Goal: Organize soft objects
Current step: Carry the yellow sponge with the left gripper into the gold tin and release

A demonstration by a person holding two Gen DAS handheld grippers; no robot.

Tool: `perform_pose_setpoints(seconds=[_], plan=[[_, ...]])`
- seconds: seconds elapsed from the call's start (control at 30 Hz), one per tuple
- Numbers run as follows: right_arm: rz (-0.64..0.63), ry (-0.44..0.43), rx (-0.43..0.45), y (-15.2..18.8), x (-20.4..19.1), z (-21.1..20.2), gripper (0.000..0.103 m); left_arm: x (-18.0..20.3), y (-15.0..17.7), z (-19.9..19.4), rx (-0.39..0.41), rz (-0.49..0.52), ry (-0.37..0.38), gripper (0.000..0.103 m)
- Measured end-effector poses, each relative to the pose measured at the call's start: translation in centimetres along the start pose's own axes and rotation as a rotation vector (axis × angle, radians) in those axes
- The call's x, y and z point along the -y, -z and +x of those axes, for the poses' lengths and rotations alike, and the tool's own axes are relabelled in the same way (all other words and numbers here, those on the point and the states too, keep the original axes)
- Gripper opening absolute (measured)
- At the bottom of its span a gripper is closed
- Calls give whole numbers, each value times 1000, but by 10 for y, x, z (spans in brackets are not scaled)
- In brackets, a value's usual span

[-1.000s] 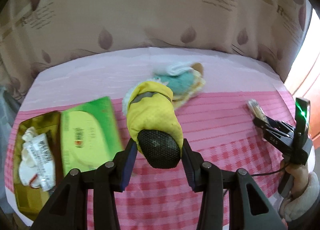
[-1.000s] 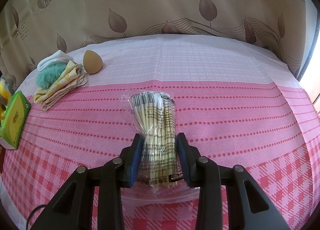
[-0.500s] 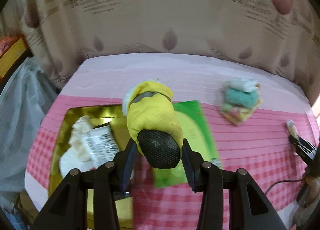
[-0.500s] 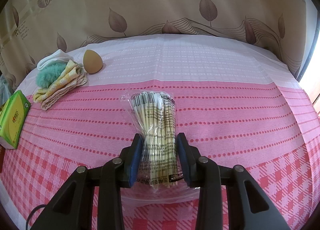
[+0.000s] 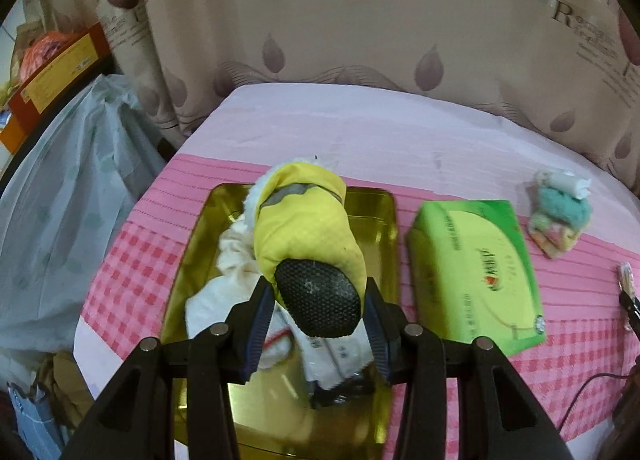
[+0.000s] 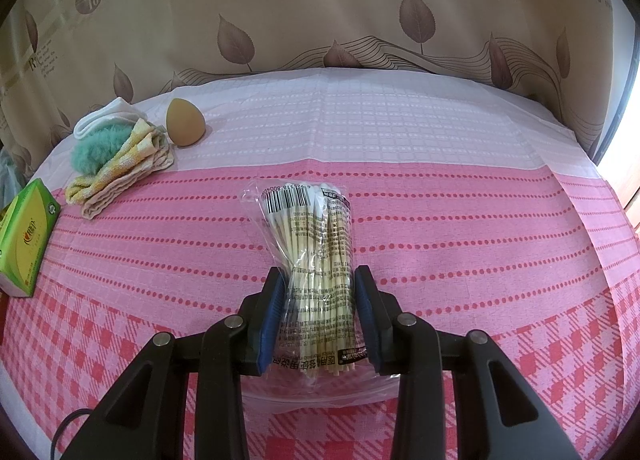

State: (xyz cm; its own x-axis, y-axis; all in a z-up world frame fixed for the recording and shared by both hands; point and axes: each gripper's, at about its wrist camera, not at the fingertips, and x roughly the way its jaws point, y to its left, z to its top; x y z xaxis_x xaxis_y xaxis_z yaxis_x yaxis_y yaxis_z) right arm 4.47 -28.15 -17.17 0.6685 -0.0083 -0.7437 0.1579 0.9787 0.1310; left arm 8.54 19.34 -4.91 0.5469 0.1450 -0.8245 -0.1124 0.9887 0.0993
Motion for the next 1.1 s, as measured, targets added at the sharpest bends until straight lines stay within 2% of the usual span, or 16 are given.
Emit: perform_pose_setpoints(seconds=[0.23,0.4,0.57,0.63,0.77,1.1], plan=[[-12,4,-2,0,1,1,36,-17,-3,15,-29,7,-11,44],[-18,8,-2,0,2,1,36,-27,-6,35,-90,-4,4,46],[-21,12,-3,0,-1,1,36,-33,-7,49,-112,-4,-8,47],[-21,13,-3,0,0,1,36,-33,-7,51,-115,2,9,47],[-22,14,-3,0,0,1,36,-30,-8,53,-125,21,-10,49],[-31,22,-5,1,0,2,37,-38,-2,50,-141,5,15,52]])
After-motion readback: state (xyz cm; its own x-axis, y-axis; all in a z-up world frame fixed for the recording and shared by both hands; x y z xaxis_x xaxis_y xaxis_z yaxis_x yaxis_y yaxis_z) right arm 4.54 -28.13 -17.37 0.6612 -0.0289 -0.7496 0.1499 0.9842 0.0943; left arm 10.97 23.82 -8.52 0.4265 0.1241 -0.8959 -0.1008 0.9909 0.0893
